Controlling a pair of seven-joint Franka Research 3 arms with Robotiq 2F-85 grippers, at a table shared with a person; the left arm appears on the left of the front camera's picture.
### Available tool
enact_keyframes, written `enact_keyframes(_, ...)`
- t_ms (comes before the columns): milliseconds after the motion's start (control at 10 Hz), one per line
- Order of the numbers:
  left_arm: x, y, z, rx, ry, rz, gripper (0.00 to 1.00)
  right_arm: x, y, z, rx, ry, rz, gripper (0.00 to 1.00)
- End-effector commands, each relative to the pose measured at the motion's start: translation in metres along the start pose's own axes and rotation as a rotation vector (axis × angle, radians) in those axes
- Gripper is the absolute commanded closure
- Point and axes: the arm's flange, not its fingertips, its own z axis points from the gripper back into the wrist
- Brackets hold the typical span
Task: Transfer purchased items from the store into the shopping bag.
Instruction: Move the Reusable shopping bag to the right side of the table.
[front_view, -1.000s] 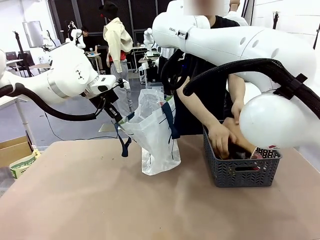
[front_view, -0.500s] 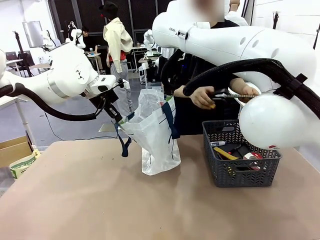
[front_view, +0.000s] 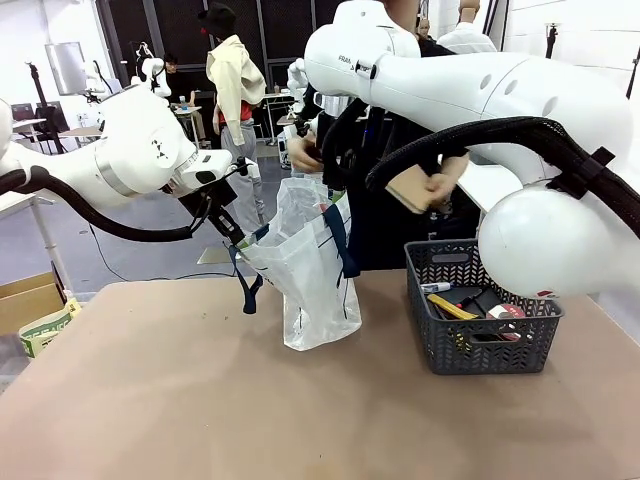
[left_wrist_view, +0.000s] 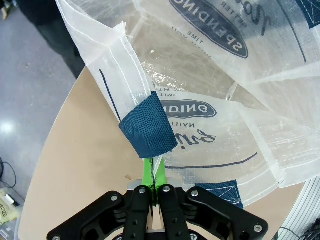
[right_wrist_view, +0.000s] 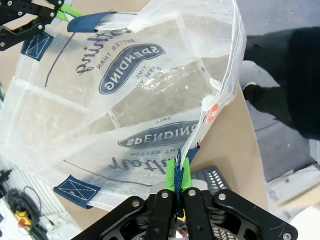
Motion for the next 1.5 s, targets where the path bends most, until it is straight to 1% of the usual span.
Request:
enact_keyframes(0, 0.001, -0.0001, 0.0003, 0.014, 0.004, 0.007, 1.0, 0.0014, 0.0006, 0.0006, -0.004, -0.003, 0.005, 1.0)
enact_keyframes(1400, 0.001, -0.0001, 0.0003, 0.014, 0.004, 0.007, 1.0, 0.0014, 0.0006, 0.0006, -0.004, -0.003, 0.005, 1.0)
